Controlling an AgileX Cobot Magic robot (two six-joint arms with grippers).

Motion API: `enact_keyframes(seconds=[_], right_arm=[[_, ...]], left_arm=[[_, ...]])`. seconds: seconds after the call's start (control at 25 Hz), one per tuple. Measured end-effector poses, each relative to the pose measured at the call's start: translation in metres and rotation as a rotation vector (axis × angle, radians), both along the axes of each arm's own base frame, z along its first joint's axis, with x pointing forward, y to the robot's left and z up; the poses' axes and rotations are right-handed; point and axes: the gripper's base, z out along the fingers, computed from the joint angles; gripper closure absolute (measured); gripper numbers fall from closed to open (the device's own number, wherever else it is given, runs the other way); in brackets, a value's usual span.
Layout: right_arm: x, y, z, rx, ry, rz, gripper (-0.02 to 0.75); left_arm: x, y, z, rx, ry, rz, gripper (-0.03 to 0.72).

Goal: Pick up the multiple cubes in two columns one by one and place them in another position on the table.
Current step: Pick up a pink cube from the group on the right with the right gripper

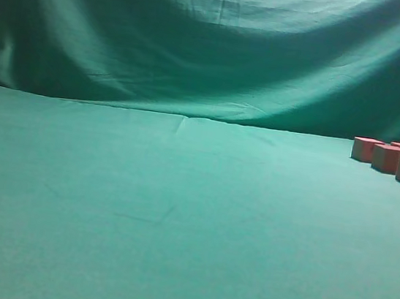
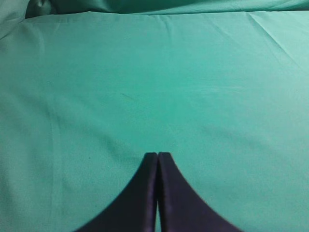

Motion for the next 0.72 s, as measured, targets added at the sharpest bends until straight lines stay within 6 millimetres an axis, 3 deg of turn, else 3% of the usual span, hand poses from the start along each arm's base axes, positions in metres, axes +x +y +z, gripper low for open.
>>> enact_keyframes(seconds=[0.72], right_arm=[[0.0,0.0,0.0,0.0,0.0,0.0,0.689]], left_arm=[[0.0,0.0,0.0,0.0,0.0,0.0,0.688]])
